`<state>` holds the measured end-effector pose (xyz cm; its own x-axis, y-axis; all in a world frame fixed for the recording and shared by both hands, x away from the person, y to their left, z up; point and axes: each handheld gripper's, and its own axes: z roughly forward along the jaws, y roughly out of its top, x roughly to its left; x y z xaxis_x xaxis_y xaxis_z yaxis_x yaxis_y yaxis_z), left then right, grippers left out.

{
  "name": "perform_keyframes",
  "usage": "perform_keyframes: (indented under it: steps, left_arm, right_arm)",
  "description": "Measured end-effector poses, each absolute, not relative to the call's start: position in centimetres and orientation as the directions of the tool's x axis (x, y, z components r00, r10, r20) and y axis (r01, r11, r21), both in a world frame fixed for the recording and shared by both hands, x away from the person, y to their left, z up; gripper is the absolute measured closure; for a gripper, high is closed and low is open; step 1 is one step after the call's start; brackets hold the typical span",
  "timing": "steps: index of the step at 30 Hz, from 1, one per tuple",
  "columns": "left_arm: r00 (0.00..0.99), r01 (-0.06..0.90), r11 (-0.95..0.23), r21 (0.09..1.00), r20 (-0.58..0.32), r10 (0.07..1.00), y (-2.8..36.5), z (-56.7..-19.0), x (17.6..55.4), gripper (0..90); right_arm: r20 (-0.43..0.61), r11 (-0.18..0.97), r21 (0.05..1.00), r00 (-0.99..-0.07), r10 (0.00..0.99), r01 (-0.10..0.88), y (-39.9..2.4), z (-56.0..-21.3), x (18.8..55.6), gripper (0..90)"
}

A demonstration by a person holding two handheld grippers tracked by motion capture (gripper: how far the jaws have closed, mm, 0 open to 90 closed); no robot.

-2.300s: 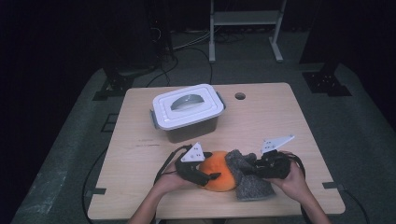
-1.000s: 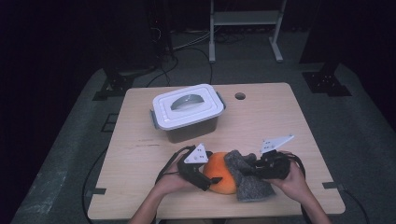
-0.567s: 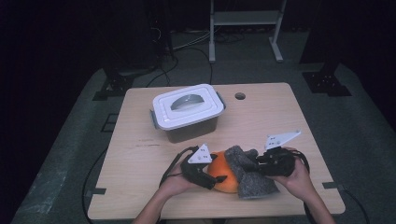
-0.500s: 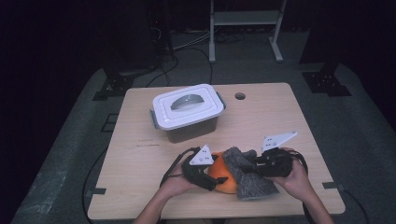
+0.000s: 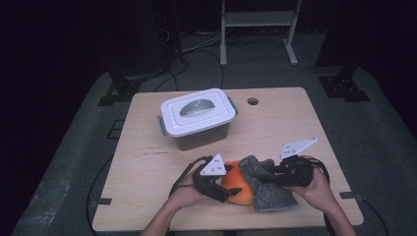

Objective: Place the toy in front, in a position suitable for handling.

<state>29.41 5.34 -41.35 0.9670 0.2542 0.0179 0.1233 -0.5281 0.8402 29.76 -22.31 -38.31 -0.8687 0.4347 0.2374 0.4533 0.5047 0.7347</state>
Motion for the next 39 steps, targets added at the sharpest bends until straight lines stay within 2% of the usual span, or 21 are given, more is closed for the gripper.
perform_keyframes:
  steps: [4, 10, 15, 19, 22, 25, 33, 39]
  left_arm:
    - [0.969, 0.104, -0.536, 0.838, 0.036, 0.245, 5.3, -41.0, 29.1, 24.6]
    - [0.962, 0.099, -0.538, 0.837, 0.059, 0.268, 5.3, -40.9, 29.3, 18.8]
    - [0.964, 0.105, -0.529, 0.842, 0.046, 0.263, 5.1, -41.2, 29.1, 24.5]
    - [0.968, 0.068, -0.523, 0.85, 0.07, 0.24, 4.7, -40.9, 28.6, 28.9]
    - [0.971, 0.05, -0.521, 0.852, 0.081, 0.226, 4.4, -40.8, 28.3, 29.1]
    - [0.972, 0.048, -0.537, 0.843, 0.084, 0.219, 4.5, -40.9, 28.3, 29.1]
    - [0.972, 0.068, -0.533, 0.843, 0.063, 0.225, 5.0, -41.4, 28.8, 29.1]
    - [0.977, 0.039, -0.543, 0.839, 0.081, 0.196, 4.9, -41.5, 28.6, 29.4]
  right_arm:
    - [0.201, 0.527, 0.735, -0.879, 0.432, 0.427, -21.3, -38.1, 29.6, 72.9]
    - [0.267, 0.54, 0.702, -0.874, 0.406, 0.465, -22.1, -39.4, 29.9, 72.7]
    - [0.244, 0.55, 0.695, -0.872, 0.424, 0.462, -22.6, -38.8, 29.8, 73.7]
    - [0.237, 0.505, 0.75, -0.887, 0.397, 0.426, -22.2, -37.0, 29.1, 74.4]
    - [0.204, 0.509, 0.765, -0.898, 0.39, 0.395, -21.1, -36.5, 28.7, 74.4]
    - [0.214, 0.522, 0.747, -0.892, 0.398, 0.412, -20.3, -37.3, 29.1, 74.2]
    - [0.225, 0.552, 0.702, -0.875, 0.428, 0.45, -22.0, -38.5, 29.6, 73.9]
    - [0.21, 0.501, 0.756, -0.882, 0.422, 0.42, -21.4, -37.5, 29.4, 74.0]
